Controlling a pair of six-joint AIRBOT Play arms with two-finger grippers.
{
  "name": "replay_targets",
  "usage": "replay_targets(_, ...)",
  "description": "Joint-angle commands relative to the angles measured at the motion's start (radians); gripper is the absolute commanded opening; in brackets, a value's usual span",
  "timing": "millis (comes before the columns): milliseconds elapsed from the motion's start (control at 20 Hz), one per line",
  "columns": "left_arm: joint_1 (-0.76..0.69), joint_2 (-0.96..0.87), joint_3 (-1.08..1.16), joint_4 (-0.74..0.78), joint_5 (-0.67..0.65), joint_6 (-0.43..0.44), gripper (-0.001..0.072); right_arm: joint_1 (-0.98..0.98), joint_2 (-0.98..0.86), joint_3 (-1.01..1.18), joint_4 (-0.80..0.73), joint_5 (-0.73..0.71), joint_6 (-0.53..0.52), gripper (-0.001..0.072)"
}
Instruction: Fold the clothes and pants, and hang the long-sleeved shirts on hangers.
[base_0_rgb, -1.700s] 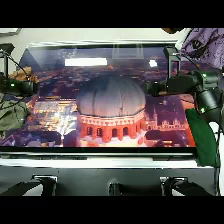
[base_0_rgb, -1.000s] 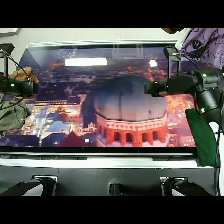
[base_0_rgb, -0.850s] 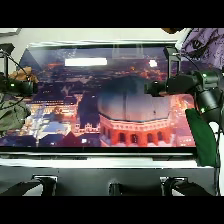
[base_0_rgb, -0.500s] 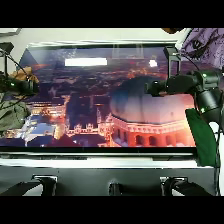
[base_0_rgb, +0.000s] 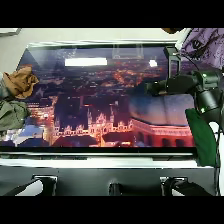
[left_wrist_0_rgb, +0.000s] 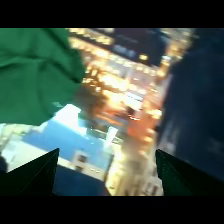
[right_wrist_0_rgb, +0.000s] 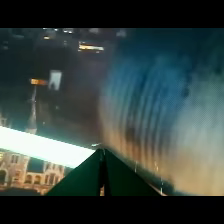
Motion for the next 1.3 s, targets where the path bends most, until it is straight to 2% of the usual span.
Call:
replay_targets(0,0.211,-0.022,-0.119,-0.057,0.193,-0.012,0.072,0.001,0.001,0.001,0.0,0.0,0.0,0.0028)
replay_targets(200,0.306,-0.166,-0.154,-0.06,0.346,-0.001,0.072,0.001,0.001,0.001,0.0,-0.001,0.0,0.0028)
replay_targets(600,0.315,-0.454,-0.153,-0.061,0.641,-0.005,0.072,0.001,0.001,0.001,-0.008,-0.003,0.0,0.0033)
replay_targets(650,0.315,-0.462,-0.153,-0.069,0.642,-0.005,0.0668,0.001,0.001,0.001,-0.01,-0.005,0.0,0.0048)
replay_targets(700,0.314,-0.461,-0.153,-0.087,0.625,-0.005,0.0339,0.001,0.001,0.001,-0.014,-0.006,0.0,0.0082)
replay_targets(750,0.313,-0.453,-0.152,-0.116,0.592,0.0,0.0031,0.001,0.001,0.001,-0.02,-0.007,0.0,0.0085)
replay_targets(1000,0.201,-0.299,-0.157,-0.143,0.354,-0.093,0.0014,0.001,0.001,0.001,-0.031,-0.093,-0.004,0.0086)
replay_targets(1100,0.086,-0.188,-0.171,-0.143,0.289,-0.15,0.0014,0.001,0.001,0.001,-0.032,-0.15,-0.011,0.0086)
replay_targets(1250,-0.166,-0.032,-0.175,-0.154,0.184,-0.266,0.0014,0.001,0.001,0.001,-0.032,-0.246,-0.076,0.0089)
